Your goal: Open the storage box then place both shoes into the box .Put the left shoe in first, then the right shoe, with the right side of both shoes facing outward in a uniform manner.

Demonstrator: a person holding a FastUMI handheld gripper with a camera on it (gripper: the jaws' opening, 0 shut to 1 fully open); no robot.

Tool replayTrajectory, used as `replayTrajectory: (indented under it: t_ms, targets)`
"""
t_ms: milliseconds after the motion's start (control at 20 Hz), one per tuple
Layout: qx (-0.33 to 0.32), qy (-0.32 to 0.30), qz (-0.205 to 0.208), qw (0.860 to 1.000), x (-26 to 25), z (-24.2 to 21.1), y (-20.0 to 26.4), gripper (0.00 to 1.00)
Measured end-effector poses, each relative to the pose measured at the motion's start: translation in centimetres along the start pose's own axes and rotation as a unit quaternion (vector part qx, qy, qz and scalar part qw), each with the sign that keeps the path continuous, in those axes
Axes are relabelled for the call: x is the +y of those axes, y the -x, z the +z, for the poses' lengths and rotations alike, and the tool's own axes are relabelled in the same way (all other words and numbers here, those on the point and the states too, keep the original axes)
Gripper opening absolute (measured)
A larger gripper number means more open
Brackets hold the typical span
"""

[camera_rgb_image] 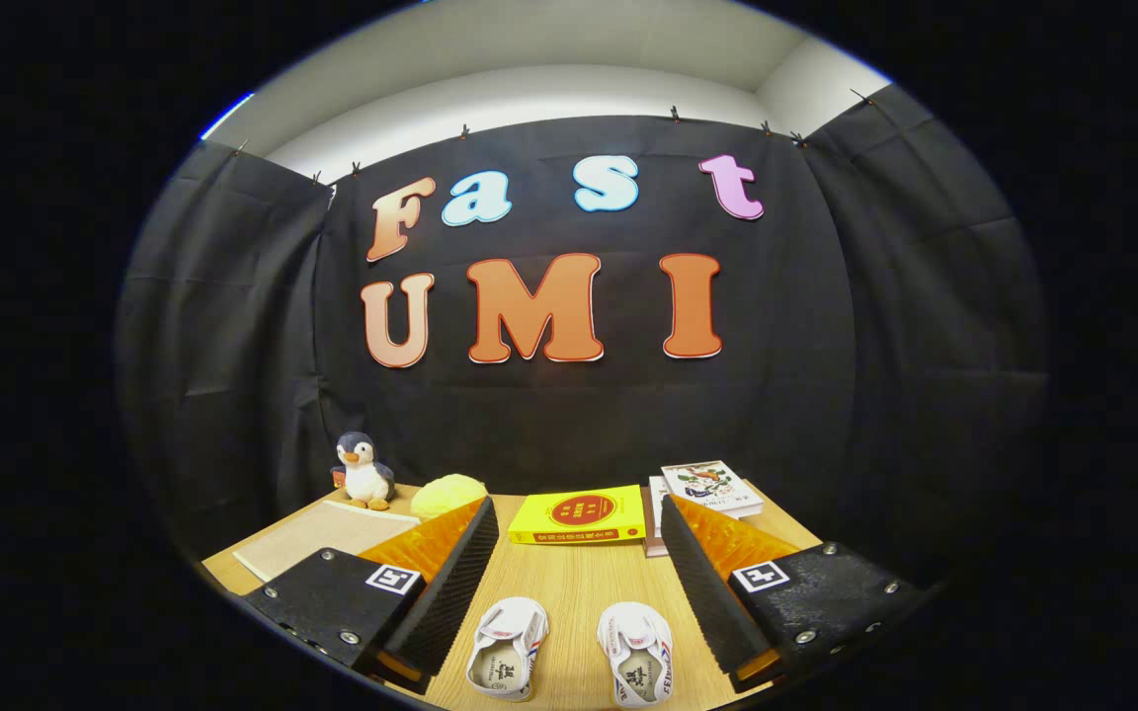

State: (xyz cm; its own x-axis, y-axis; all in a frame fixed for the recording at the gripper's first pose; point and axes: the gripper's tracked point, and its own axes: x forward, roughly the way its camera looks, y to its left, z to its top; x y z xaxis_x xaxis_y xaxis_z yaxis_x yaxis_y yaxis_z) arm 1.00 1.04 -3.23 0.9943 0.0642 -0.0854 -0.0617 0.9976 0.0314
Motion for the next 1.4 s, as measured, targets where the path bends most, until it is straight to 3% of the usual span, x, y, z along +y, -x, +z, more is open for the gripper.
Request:
replayTrajectory:
  t_ms: [300,450,600,800,1250,1400]
  targets:
    - [0.021,-0.012,0.010,1.000,0.1,-1.7,-1.0,0.99]
    - [0.052,-0.062,0.054,0.995,2.1,-3.3,-1.4,0.99]
    - [0.100,-0.136,0.108,0.980,4.3,-5.5,-2.2,0.98]
    - [0.194,-0.261,0.189,0.927,8.3,-8.7,-2.8,0.98]
    - [0.371,-0.347,0.334,0.794,16.8,-15.3,-2.2,0.98]
    - [0.403,-0.360,0.360,0.760,19.1,-16.8,-2.1,0.98]
